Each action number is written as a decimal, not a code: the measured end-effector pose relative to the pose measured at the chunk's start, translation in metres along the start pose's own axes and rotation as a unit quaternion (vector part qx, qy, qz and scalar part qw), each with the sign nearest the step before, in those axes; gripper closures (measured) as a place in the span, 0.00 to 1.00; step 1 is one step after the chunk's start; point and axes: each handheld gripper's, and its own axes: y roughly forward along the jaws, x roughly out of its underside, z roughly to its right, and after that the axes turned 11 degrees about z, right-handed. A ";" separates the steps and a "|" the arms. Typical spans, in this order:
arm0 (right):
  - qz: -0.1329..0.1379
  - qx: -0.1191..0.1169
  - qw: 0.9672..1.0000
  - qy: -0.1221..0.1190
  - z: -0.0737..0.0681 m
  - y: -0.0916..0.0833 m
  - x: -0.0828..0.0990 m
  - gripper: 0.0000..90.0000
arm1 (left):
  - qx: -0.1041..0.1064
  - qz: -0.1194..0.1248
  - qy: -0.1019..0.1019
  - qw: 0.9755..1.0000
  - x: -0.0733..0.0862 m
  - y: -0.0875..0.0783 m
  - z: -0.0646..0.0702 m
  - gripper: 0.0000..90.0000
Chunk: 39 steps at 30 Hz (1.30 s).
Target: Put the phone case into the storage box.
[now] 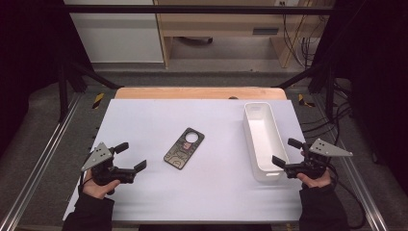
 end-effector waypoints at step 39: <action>-0.010 0.000 1.000 -0.012 -0.003 0.003 0.000 0.01 | 0.017 -0.038 0.021 0.999 -0.019 0.038 0.039 0.00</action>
